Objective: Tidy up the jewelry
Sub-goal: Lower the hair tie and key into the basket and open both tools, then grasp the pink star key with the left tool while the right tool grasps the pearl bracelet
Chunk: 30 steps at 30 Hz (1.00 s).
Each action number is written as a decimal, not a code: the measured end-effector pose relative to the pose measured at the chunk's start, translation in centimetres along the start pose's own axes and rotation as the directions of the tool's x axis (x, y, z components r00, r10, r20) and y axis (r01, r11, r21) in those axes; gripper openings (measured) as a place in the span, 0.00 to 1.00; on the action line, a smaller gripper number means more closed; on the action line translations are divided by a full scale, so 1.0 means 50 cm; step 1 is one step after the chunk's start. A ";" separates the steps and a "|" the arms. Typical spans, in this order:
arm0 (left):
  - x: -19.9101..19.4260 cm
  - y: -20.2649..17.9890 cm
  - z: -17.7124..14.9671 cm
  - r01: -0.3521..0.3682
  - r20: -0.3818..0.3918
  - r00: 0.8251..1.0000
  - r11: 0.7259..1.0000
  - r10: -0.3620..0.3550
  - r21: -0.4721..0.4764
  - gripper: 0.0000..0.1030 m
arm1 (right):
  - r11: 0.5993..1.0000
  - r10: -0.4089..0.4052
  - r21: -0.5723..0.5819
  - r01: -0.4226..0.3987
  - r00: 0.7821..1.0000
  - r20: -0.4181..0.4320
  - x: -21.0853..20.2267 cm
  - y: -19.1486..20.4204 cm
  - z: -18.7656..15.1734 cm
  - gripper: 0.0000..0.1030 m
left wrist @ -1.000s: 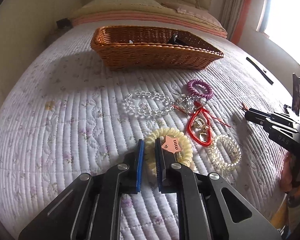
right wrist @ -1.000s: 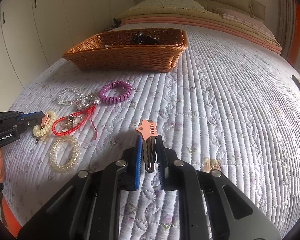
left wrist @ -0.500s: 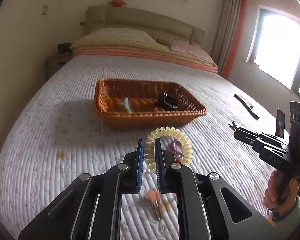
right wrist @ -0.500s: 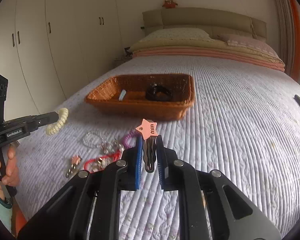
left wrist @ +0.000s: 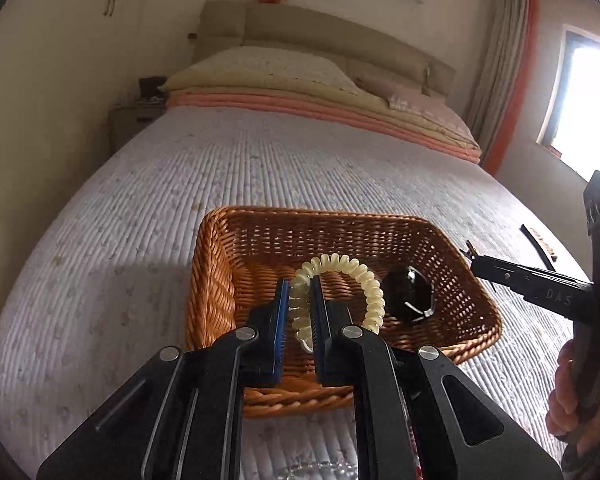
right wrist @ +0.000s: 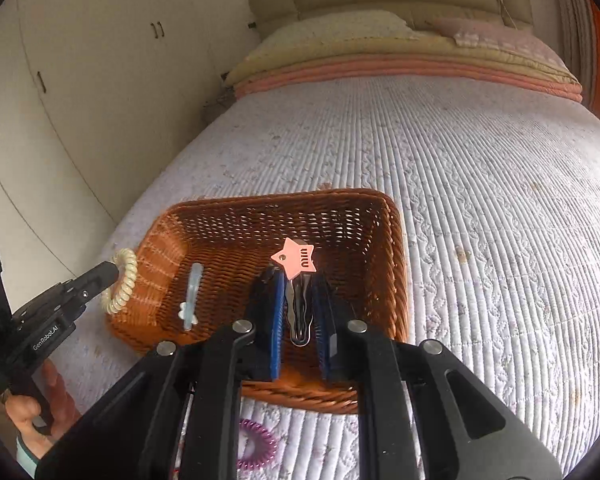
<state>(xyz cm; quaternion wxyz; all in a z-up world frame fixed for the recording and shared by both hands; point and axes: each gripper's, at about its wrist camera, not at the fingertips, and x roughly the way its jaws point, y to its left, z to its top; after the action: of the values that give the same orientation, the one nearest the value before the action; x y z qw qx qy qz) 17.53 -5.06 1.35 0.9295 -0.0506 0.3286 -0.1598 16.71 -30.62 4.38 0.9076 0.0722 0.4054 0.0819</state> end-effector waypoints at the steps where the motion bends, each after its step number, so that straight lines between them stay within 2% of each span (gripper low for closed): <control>1: 0.015 0.000 -0.003 -0.009 -0.012 1.000 1.000 0.009 0.001 0.09 | 1.000 -0.025 -0.008 0.025 1.000 -0.017 0.012 -0.001 -0.002 0.12; 6: 0.044 0.005 -0.021 -0.021 -0.042 0.999 1.000 0.022 0.005 0.09 | 0.992 -0.115 -0.072 0.108 0.989 -0.098 0.044 0.013 -0.025 0.12; 9: 0.052 0.002 -0.030 -0.019 -0.056 0.998 1.000 0.019 0.010 0.09 | 0.980 -0.169 -0.126 0.154 0.979 -0.112 0.060 0.027 -0.040 0.12; 15: 0.062 -0.007 -0.034 -0.042 -0.070 0.997 0.998 0.045 0.041 0.10 | 0.983 -0.165 -0.106 0.151 0.977 -0.134 0.070 0.020 -0.046 0.12; 17: 0.060 -0.009 -0.036 -0.047 -0.070 0.996 0.998 0.050 0.047 0.10 | 0.987 -0.150 -0.083 0.140 0.980 -0.130 0.065 0.011 -0.047 0.13; 18: 0.057 -0.010 -0.038 -0.047 -0.072 0.996 0.998 0.051 0.049 0.15 | 0.988 -0.144 -0.074 0.135 0.981 -0.129 0.062 0.008 -0.048 0.13; 20: 0.048 -0.011 -0.040 -0.034 -0.065 0.997 0.998 0.037 0.048 0.19 | 0.991 -0.128 -0.055 0.122 0.984 -0.121 0.050 -0.001 -0.051 0.26; 22: 0.031 -0.012 -0.044 -0.026 -0.057 0.998 0.999 0.028 0.048 0.19 | 0.993 -0.110 -0.042 0.107 0.988 -0.105 0.037 -0.004 -0.055 0.35; 27: -0.049 -0.016 -0.057 0.016 -0.019 1.000 0.999 -0.015 0.041 0.27 | 1.000 -0.009 -0.011 0.008 0.999 -0.040 -0.033 0.005 -0.080 0.37; 30: -0.128 -0.021 -0.074 0.044 0.018 0.999 0.998 -0.045 0.042 0.29 | 0.999 0.032 -0.020 -0.032 0.999 -0.003 -0.087 0.019 -0.106 0.37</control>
<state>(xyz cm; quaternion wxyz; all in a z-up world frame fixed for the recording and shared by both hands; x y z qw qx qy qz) 10.23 -3.90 2.50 0.9297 -0.0400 0.3149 -0.1867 9.79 -30.23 4.21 0.9064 0.0696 0.4044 0.1003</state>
